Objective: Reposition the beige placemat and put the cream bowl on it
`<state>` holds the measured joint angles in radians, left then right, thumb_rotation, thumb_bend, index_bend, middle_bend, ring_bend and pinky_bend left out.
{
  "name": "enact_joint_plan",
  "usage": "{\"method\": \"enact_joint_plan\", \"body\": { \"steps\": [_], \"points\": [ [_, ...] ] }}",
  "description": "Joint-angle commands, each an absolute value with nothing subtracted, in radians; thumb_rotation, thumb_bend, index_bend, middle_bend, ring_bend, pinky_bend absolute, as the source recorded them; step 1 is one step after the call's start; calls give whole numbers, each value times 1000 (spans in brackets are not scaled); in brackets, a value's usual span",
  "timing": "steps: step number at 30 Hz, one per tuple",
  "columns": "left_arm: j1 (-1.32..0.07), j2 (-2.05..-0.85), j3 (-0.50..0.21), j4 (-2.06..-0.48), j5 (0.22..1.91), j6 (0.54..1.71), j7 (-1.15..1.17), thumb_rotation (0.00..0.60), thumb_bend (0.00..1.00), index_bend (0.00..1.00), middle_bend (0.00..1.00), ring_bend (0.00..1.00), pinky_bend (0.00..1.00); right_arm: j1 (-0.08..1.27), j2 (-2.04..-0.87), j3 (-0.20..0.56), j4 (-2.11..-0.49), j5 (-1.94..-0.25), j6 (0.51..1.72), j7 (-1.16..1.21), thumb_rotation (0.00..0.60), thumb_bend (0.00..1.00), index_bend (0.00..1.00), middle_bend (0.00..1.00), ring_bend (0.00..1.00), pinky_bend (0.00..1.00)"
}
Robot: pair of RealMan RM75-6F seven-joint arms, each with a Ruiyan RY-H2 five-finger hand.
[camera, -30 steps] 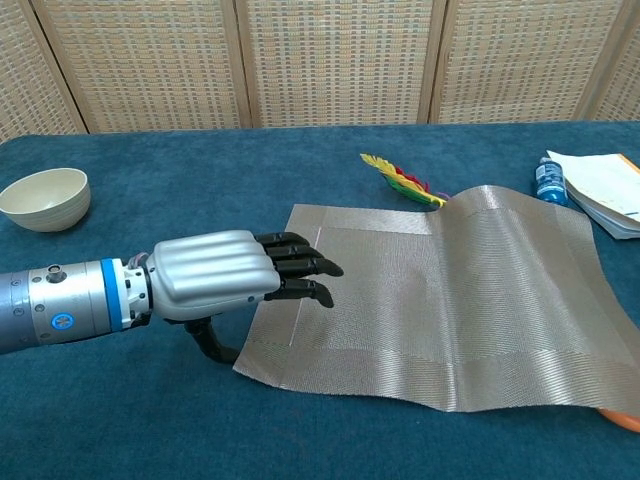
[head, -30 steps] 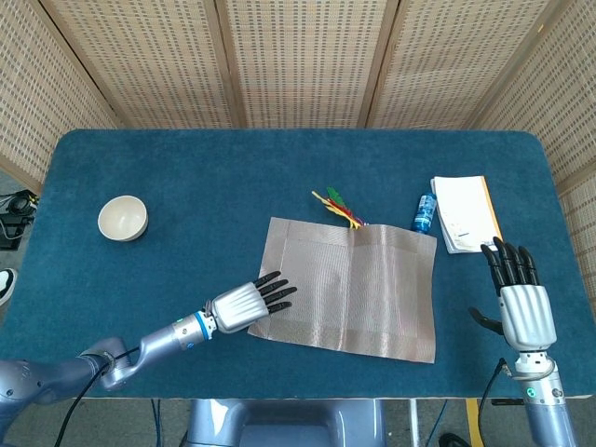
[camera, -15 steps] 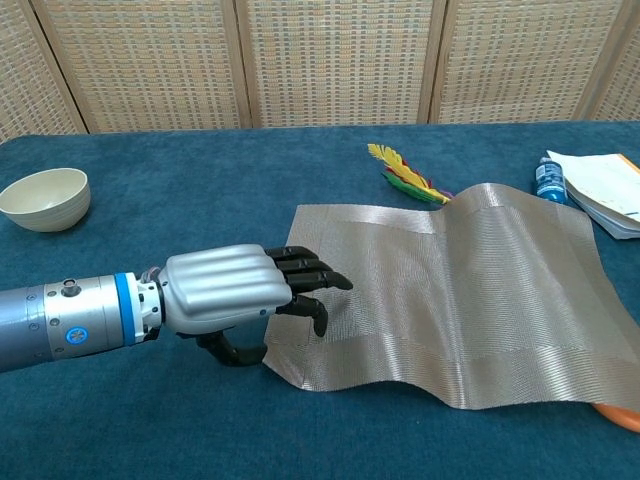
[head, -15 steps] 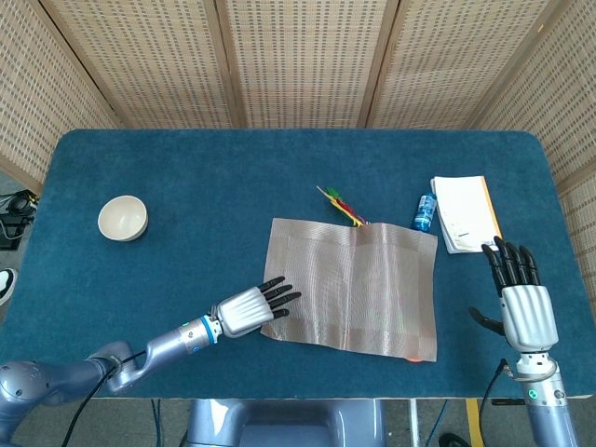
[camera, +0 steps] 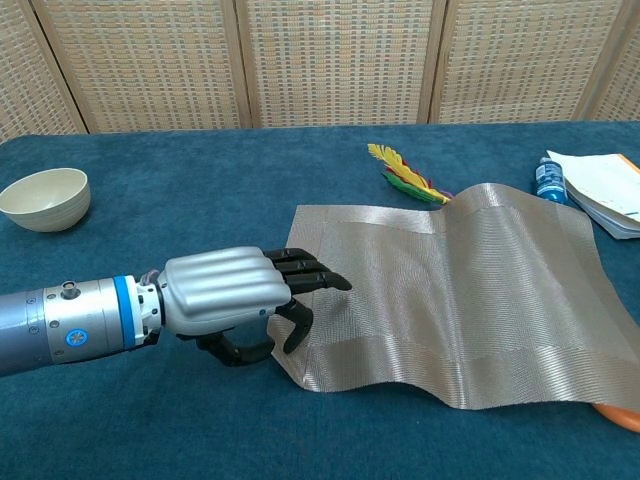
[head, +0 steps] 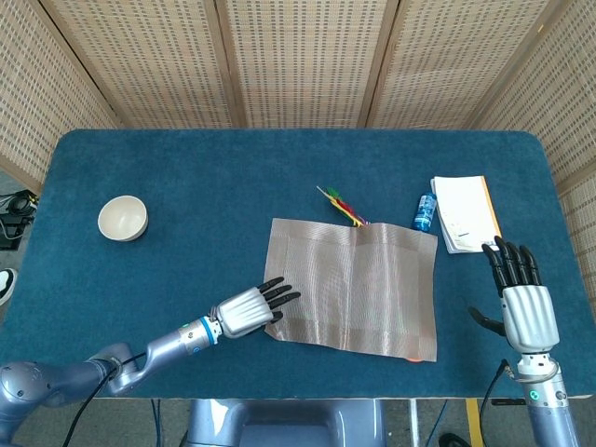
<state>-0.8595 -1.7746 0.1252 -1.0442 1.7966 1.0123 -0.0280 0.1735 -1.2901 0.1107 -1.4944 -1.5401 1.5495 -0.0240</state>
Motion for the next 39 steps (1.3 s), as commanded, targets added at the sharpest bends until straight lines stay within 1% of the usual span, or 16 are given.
{"method": "enact_joint_plan", "body": {
  "steps": [1, 5, 8, 11, 16, 19, 24, 31, 35, 39],
  "points": [
    [-858, -1776, 124, -1043, 1793, 1015, -27, 600, 527, 637, 0, 0, 0, 173, -1289, 111, -1495, -1542, 1550, -23, 600, 0, 31, 0, 0, 0],
    [-857, -1775, 123, -1045, 1790, 1018, -26, 600, 527, 736, 0, 0, 0, 172, -1289, 112, -1496, -1543, 1550, -18, 600, 0, 31, 0, 0, 0],
    [-855, -1771, 124, -1050, 1787, 1020, -31, 600, 530, 789, 0, 0, 0, 172, -1288, 112, -1495, -1544, 1550, -15, 600, 0, 31, 0, 0, 0],
    [-852, -1761, 124, -1064, 1784, 1026, -39, 600, 547, 820, 0, 0, 0, 173, -1287, 113, -1495, -1546, 1550, -15, 600, 0, 31, 0, 0, 0],
    [-833, -1723, 133, -1112, 1784, 1054, -16, 600, 551, 829, 0, 0, 0, 171, -1286, 113, -1498, -1551, 1553, -14, 600, 0, 31, 0, 0, 0],
    [-808, -1683, 139, -1182, 1759, 1049, 26, 600, 550, 831, 0, 0, 0, 169, -1283, 113, -1501, -1554, 1557, -12, 600, 0, 32, 0, 0, 0],
    [-766, -1632, 137, -1277, 1715, 1048, 136, 600, 551, 835, 0, 0, 0, 168, -1281, 112, -1506, -1558, 1558, -12, 600, 0, 32, 0, 0, 0],
    [-678, -1514, 148, -1445, 1620, 1057, 334, 600, 551, 836, 0, 0, 0, 167, -1277, 109, -1512, -1570, 1561, -9, 600, 0, 34, 0, 0, 0],
    [-647, -1473, 149, -1486, 1585, 1061, 396, 600, 552, 838, 0, 0, 0, 167, -1277, 108, -1515, -1573, 1561, -10, 600, 0, 35, 0, 0, 0],
    [-617, -1455, 149, -1492, 1565, 1074, 433, 600, 552, 842, 0, 0, 0, 166, -1276, 108, -1518, -1575, 1563, -12, 600, 0, 35, 0, 0, 0]
  ]
}}
